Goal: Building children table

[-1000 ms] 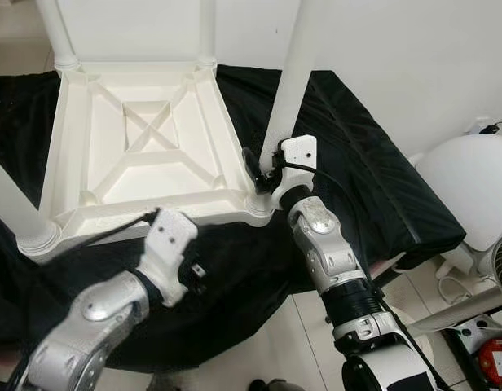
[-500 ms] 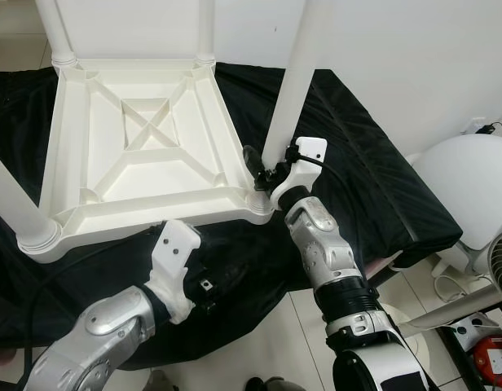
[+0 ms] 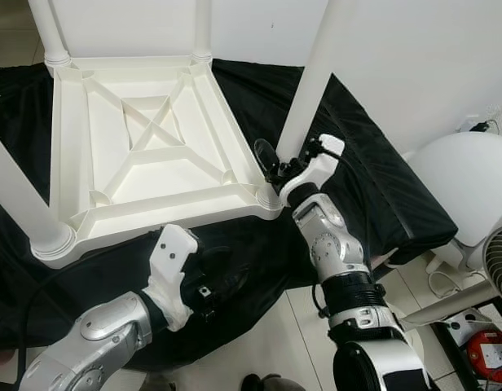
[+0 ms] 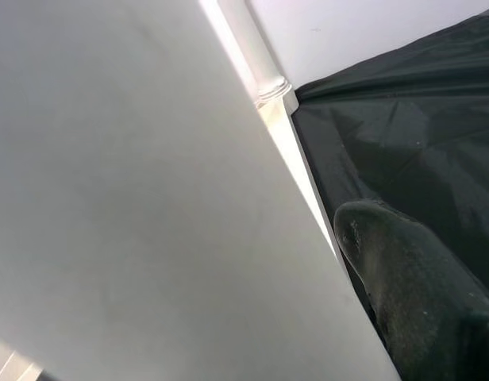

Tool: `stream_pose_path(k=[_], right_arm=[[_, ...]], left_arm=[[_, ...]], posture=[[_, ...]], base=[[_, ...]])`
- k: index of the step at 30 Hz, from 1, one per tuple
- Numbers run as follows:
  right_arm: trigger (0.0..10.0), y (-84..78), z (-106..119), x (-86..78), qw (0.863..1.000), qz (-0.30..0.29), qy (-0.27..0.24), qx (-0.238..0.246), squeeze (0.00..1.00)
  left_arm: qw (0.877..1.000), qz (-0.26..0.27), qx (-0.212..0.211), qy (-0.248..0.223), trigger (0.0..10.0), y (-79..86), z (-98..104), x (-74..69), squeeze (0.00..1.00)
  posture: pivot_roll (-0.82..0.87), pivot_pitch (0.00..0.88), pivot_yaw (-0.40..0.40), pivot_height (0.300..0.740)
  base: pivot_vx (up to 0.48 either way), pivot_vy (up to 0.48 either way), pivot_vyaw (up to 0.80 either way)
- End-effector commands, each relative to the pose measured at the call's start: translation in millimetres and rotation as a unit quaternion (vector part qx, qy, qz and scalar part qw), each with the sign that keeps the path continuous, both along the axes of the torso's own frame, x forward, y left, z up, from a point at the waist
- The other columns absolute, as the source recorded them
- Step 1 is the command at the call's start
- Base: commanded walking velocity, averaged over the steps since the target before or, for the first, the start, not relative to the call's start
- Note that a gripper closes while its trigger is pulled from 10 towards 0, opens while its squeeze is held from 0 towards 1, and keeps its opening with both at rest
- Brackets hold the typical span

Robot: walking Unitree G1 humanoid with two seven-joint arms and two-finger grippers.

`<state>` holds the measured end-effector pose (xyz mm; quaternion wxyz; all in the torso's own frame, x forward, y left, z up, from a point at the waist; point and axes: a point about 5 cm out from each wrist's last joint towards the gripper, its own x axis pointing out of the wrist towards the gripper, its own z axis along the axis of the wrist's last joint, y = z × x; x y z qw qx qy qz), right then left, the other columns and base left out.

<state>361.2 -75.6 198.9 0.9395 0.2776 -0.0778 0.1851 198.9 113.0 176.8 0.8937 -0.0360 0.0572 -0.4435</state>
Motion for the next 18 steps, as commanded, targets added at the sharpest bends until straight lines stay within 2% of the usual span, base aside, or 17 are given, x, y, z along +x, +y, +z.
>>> stream_pose_path(k=[1, 4, 5, 6, 7, 8, 10, 11, 12, 13, 18], right_arm=[[10.0, 15.3, 7.6, -1.7, 1.0, 0.015, -0.008, 0.017, 0.0], [10.0, 15.3, 8.2, -1.8, 1.0, 0.015, -0.011, 0.011, 0.0], [9.2, 15.7, 10.3, -2.1, 0.999, 0.009, -0.028, -0.029, 0.0], [9.2, 15.7, 10.3, -2.1, 0.999, 0.009, -0.028, -0.029, 0.0], [0.0, 16.5, 13.2, -2.9, 0.993, -0.004, -0.057, -0.1, 0.0], [0.0, 17.6, 15.1, -3.8, 0.985, -0.013, -0.079, -0.15, 0.0], [0.0, 17.6, 15.1, -3.8, 0.985, -0.013, -0.079, -0.15, 0.0], [4.7, 19.2, 15.4, -4.8, 0.979, -0.018, -0.091, -0.183, 0.0], [4.7, 19.2, 15.4, -4.8, 0.979, -0.018, -0.091, -0.183, 0.0], [10.0, 20.0, 15.1, -5.5, 0.974, -0.022, -0.097, -0.201, 0.0], [10.0, 19.9, 13.1, -5.4, 0.968, -0.032, -0.096, -0.228, 0.0]], left_arm=[[0.999, -0.031, -0.008, -0.002, 10.0, -3.7, 4.2, -5.0, 0.0], [1.0, -0.03, -0.009, -0.001, 10.0, -3.5, 4.3, -4.9, 0.0], [1.0, -0.029, -0.01, -0.001, 10.0, -3.5, 4.7, -4.3, 0.0], [1.0, -0.029, -0.01, -0.001, 10.0, -3.5, 4.7, -4.3, 0.0], [1.0, -0.027, -0.012, -0.002, 10.0, -3.7, 5.7, -3.2, 0.0], [1.0, -0.026, -0.014, -0.003, 10.0, -3.9, 6.5, -2.4, 0.0], [1.0, -0.026, -0.014, -0.003, 10.0, -3.9, 6.5, -2.4, 0.0], [1.0, -0.025, -0.015, -0.003, 10.0, -4.1, 7.0, -1.7, 0.0], [1.0, -0.025, -0.015, -0.003, 10.0, -4.1, 7.0, -1.7, 0.0], [1.0, -0.025, -0.016, -0.003, 10.0, -4.3, 7.4, -1.6, 0.0], [1.0, -0.025, -0.018, -0.002, 10.0, -4.8, 8.0, -1.1, 0.0]], posture=[[0.13, 0.148, -0.129, 0.74], [0.13, 0.148, -0.129, 0.74], [0.13, 0.148, -0.129, 0.74], [0.13, 0.148, -0.129, 0.74], [0.13, 0.149, -0.131, 0.74], [0.13, 0.149, -0.131, 0.74], [0.13, 0.149, -0.131, 0.74], [0.13, 0.149, -0.131, 0.74], [0.13, 0.149, -0.131, 0.74], [0.12, 0.148, -0.132, 0.74], [0.12, 0.148, -0.132, 0.74]], base=[[0.0, 0.0, 0.0], [0.0, 0.0, 0.0], [0.0, 0.0, 0.0], [0.0, 0.0, 0.0], [0.0, 0.0, 0.0], [0.0, 0.0, 0.0], [0.0, 0.0, 0.0], [0.0, 0.0, 0.0], [0.0, 0.0, 0.0], [0.0, 0.0, 0.0], [0.0, 0.0, 0.0]])
